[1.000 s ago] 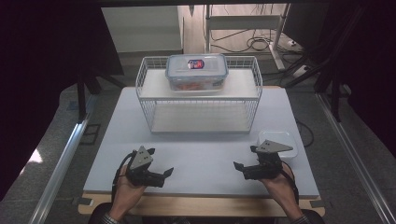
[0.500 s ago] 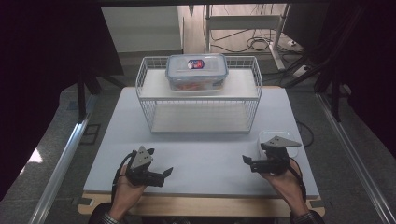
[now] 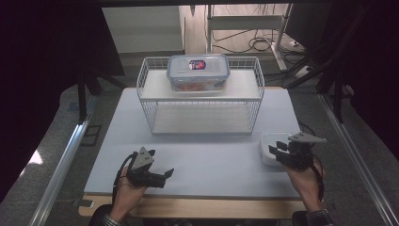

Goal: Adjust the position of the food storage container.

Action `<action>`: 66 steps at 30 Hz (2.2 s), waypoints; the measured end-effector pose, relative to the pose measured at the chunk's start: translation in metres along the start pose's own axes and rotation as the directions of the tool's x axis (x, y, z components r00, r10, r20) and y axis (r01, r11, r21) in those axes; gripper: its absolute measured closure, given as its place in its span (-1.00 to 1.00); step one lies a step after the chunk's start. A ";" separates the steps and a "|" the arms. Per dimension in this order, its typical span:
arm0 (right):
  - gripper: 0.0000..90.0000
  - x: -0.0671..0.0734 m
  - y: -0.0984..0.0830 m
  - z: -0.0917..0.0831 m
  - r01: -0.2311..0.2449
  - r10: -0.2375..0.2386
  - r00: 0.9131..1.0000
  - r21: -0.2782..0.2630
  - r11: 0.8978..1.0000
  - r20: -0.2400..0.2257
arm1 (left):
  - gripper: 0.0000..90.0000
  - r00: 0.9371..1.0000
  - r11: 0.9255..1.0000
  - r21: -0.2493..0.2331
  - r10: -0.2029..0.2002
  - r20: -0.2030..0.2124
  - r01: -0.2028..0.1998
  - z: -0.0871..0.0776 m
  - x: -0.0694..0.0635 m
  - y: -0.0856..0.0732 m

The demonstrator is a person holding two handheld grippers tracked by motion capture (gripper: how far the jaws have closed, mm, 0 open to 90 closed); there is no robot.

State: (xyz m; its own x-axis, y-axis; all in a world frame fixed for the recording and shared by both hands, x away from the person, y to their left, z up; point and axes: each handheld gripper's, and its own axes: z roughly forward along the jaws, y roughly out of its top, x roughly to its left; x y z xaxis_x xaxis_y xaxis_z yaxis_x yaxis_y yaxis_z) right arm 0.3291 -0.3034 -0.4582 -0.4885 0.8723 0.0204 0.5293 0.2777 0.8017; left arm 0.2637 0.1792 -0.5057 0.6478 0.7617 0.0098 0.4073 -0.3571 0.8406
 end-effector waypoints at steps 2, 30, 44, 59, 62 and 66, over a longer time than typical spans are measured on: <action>0.62 -0.009 0.000 -0.004 -0.014 0.014 1.000 -0.001 1.000 0.027 | -0.94 1.000 1.000 0.002 0.000 0.000 0.000 0.000 0.000 0.000; 0.99 -0.087 -0.011 0.008 -0.104 0.096 0.978 0.029 0.994 0.186 | -0.92 1.000 1.000 0.025 -0.011 0.011 0.011 0.004 0.001 0.000; 0.99 -0.063 -0.005 0.023 -0.084 0.078 0.992 0.057 0.995 0.102 | -0.92 1.000 0.999 0.034 -0.007 0.014 0.006 0.005 0.000 0.000; 0.99 -0.011 -0.001 0.034 -0.020 0.024 0.999 0.112 0.993 -0.033 | -0.91 1.000 0.999 0.043 0.003 0.020 -0.004 0.007 -0.002 0.000; 0.99 -0.002 -0.001 0.036 -0.010 0.018 0.998 0.124 0.992 -0.057 | -0.91 1.000 0.999 0.046 0.002 0.022 -0.003 0.007 -0.002 0.000; 0.99 0.009 -0.001 0.040 -0.009 0.022 0.995 0.131 0.991 -0.097 | -0.91 1.000 0.999 0.047 0.004 0.023 -0.005 0.007 -0.003 0.000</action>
State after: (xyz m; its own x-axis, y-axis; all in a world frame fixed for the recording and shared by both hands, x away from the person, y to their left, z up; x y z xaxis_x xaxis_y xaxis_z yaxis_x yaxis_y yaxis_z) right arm 0.3522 -0.2801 -0.4823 -0.5414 0.8353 0.0958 0.6200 0.3197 0.7165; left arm 0.2665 0.1735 -0.5093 0.6639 0.7478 0.0009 0.4340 -0.3862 0.8140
